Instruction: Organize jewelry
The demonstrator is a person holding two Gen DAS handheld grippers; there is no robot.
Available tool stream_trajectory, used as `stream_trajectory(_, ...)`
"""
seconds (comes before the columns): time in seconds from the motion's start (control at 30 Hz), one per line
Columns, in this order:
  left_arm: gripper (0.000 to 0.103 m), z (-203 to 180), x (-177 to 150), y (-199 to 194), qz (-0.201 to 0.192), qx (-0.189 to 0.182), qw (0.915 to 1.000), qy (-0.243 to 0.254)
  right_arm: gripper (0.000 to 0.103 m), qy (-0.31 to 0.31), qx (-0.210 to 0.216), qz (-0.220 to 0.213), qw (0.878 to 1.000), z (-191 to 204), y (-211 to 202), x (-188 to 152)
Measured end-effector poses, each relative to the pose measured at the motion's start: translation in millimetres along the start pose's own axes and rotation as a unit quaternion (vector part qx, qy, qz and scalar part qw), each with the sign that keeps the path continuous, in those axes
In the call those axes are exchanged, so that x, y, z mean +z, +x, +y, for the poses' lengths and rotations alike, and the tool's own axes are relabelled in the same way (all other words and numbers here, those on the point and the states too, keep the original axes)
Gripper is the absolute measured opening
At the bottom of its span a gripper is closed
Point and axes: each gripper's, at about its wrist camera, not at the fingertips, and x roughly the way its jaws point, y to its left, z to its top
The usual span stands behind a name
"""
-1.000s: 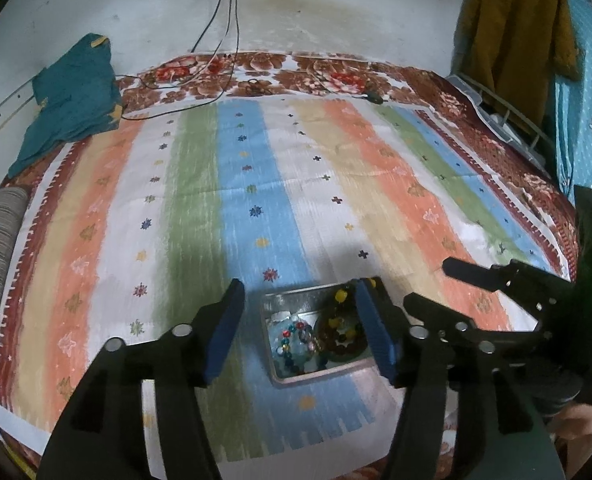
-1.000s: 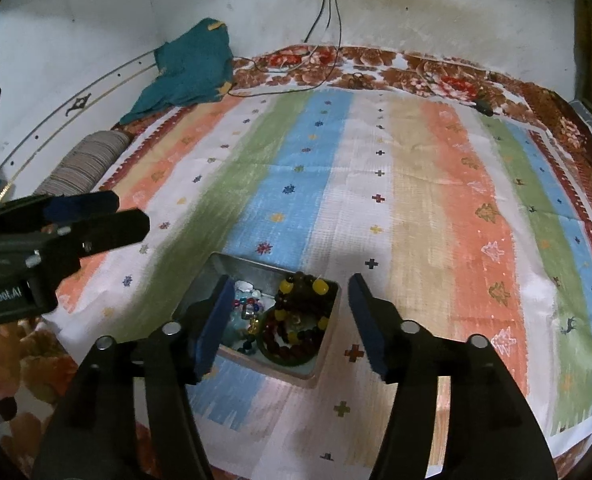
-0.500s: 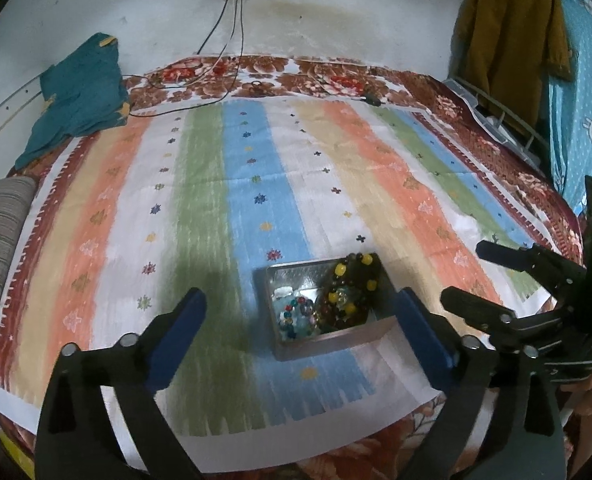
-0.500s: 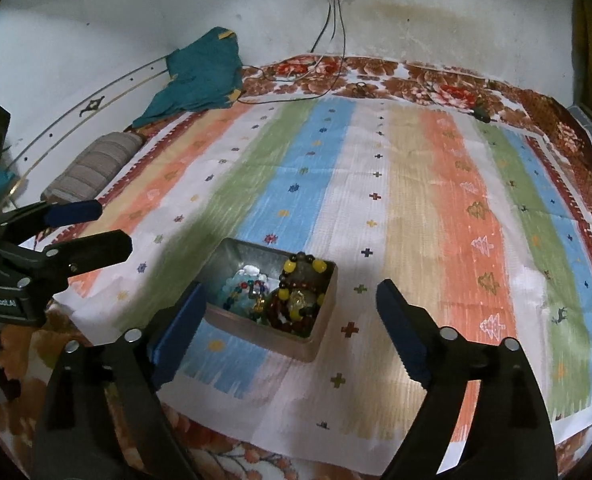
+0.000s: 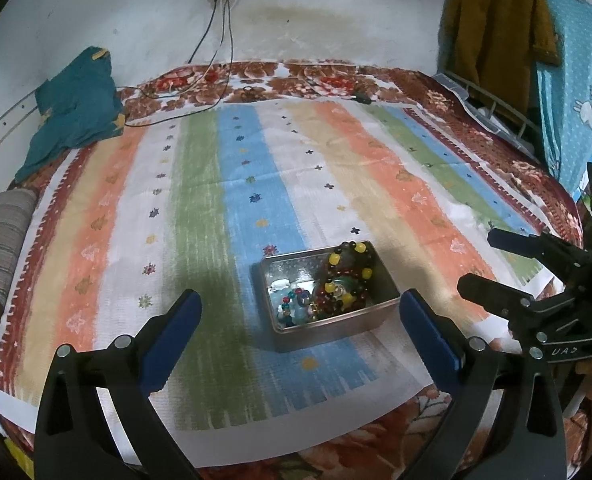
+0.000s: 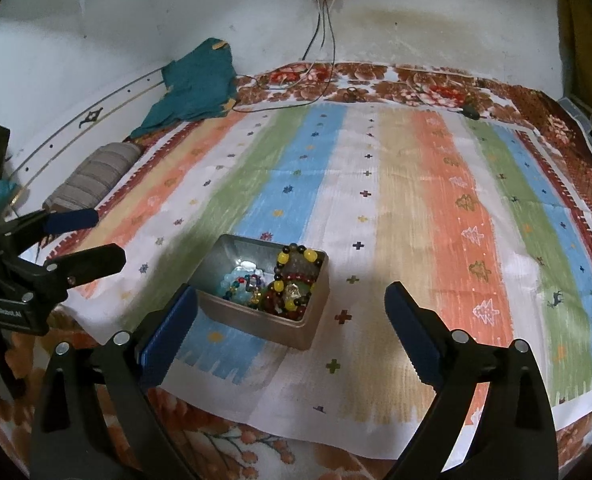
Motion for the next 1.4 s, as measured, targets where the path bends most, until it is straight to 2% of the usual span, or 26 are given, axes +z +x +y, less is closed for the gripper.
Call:
stream_trajectory(0.37,0.097,-7,-2,-2,-0.008,0.008,0.9999,0.013,0.095,0.0,0.007,0.001,1.0,0,-5,-7)
stream_trajectory(0.83,0.097,-9,-6,-3,-0.005,0.016,0.9996,0.024,0.095,0.004,0.009,-0.021,1.0,-1,-14,-9)
stream_trajectory(1.4,0.097,-15,-6,-6,-0.009,0.013,0.9994,0.032,0.095,0.0,0.01,-0.012,1.0,2,-10,-11)
